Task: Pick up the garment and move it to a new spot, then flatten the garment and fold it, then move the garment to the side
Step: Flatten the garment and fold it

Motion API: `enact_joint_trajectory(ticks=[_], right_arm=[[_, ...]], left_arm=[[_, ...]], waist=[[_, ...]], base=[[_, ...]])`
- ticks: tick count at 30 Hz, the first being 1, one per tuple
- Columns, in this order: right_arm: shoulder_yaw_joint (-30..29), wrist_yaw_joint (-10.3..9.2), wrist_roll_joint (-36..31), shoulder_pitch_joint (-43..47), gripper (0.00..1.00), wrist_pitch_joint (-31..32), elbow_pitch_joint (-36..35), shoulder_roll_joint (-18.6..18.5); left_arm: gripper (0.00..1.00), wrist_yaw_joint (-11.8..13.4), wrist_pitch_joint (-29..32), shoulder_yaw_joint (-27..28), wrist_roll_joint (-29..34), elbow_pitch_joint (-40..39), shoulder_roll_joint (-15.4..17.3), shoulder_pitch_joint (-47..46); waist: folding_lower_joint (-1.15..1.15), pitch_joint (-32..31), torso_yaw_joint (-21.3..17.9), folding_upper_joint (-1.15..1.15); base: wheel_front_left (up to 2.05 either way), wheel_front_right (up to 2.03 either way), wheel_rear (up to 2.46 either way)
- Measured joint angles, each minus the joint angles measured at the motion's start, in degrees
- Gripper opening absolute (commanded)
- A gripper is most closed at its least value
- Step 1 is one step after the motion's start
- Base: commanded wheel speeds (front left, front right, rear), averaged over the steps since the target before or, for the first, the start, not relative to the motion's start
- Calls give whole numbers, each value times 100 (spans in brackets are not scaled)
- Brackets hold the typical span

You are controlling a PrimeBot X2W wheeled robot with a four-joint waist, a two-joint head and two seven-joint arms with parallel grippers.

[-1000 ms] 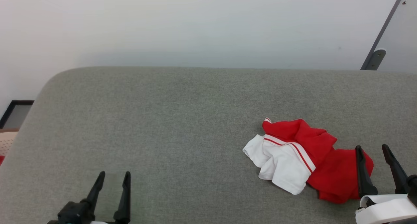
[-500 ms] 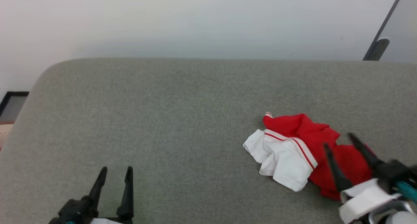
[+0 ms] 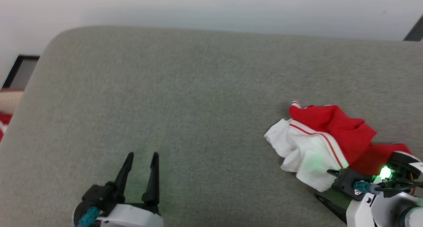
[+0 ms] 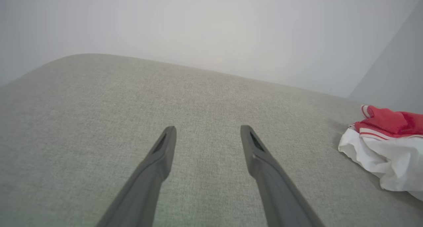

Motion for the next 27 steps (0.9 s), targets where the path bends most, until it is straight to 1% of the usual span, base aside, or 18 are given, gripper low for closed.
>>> enact_joint_trajectory(ticks=[3, 7, 11, 15, 16, 17, 18, 20, 23, 27], right_arm=[[536, 0, -84, -427, 100, 275, -143, -252], [1179, 0, -225, -923, 100, 471, -158, -386], [1530, 0, -407, -1281, 100, 488, 21, -410], [1699, 1, -499, -1451, 100, 392, 205, -407], [1710, 1, -500, -1468, 78, 354, 226, -401], [1718, 1, -509, -1486, 37, 316, 246, -393], [1720, 4, -514, -1501, 23, 283, 268, -377], [1699, 9, -541, -1512, 0, 210, 310, -331], [1532, 7, -589, -1512, 0, 78, 400, -244], [1134, 1, -610, -1412, 0, -53, 423, -253]], left_arm=[[100, 0, -1, -98, -51, 43, -42, -126], [100, 0, -1, -229, -157, 101, -62, -246], [100, 0, -1, -371, -396, 121, -70, -350], [100, 0, -1, -435, -537, 115, -70, -395], [100, 0, -1, -438, -545, 115, -70, -396], [100, 0, -1, -439, -547, 116, -71, -396], [100, 0, -1, -432, -558, 118, -71, -396], [100, 0, -1, -419, -586, 120, -70, -395], [100, 0, -1, -414, -592, 136, -70, -392], [100, 0, -1, -397, -590, 141, -74, -389]], waist=[[0, 178, 124, 0], [0, 386, 305, 0], [0, 545, 492, 0], [0, 674, 641, 0], [0, 702, 668, 0], [0, 724, 692, 0], [0, 741, 710, 0], [0, 756, 721, 0], [0, 736, 681, 0], [0, 683, 585, 0]], base=[[0, 0, 0], [0, 0, 0], [0, 0, 0], [0, 0, 0], [0, 0, 0], [0, 0, 0], [0, 0, 0], [0, 0, 0], [0, 0, 0], [0, 0, 0]])
